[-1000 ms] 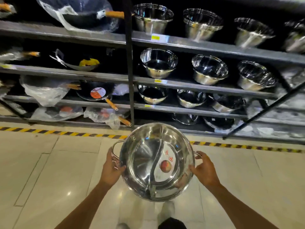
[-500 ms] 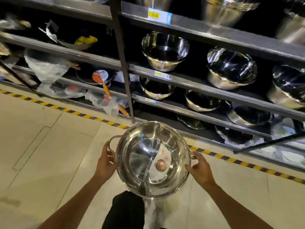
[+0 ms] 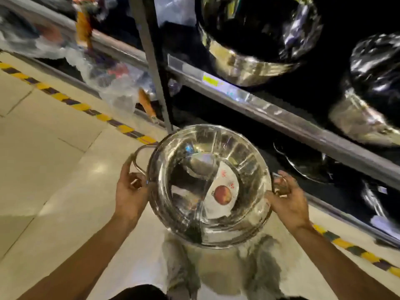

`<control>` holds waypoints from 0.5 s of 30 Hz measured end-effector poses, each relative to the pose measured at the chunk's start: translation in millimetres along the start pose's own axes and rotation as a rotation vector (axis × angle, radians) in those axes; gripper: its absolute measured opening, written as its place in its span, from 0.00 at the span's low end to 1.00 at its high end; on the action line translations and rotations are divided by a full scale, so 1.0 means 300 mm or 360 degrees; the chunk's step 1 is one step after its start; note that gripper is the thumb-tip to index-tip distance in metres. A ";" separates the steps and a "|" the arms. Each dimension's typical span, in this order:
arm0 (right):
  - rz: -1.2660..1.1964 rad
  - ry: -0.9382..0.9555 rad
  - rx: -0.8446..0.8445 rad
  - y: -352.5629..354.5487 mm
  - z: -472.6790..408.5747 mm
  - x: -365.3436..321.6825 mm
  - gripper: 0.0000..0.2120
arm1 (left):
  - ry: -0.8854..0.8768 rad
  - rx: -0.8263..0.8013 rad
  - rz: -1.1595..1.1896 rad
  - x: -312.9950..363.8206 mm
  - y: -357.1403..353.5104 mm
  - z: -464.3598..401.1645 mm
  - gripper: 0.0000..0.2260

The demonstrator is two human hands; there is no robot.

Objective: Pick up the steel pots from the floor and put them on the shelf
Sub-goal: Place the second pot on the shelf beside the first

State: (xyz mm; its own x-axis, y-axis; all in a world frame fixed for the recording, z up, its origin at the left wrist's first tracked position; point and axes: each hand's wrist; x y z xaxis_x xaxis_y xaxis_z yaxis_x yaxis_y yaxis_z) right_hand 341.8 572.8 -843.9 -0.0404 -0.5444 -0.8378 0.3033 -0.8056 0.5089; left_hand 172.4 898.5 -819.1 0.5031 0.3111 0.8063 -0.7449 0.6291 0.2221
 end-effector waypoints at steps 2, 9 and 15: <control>-0.0033 0.0093 0.0016 -0.061 -0.146 0.151 0.30 | -0.0053 0.0049 0.0070 -0.106 -0.109 -0.138 0.35; -0.0216 0.0359 0.0254 -0.231 -0.515 0.479 0.34 | -0.0318 0.0275 0.0321 -0.285 -0.425 -0.501 0.34; -0.0266 0.0455 0.0351 -0.318 -0.747 0.562 0.33 | -0.0439 0.0409 0.0529 -0.311 -0.566 -0.661 0.37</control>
State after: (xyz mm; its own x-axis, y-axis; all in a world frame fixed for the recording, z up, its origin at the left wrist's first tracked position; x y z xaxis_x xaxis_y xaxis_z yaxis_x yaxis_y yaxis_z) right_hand 519.5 610.2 -1077.8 0.2040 -0.3398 -0.9181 0.1021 -0.9253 0.3652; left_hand 338.9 904.0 -1040.8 0.1117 0.2431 0.9635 -0.9465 0.3215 0.0286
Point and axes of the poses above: each hand's wrist, its own z-axis away from the middle knuckle, its own y-axis out of the back of the hand, x = y × z, and after that the axes turned 10 degrees about y, right-handed
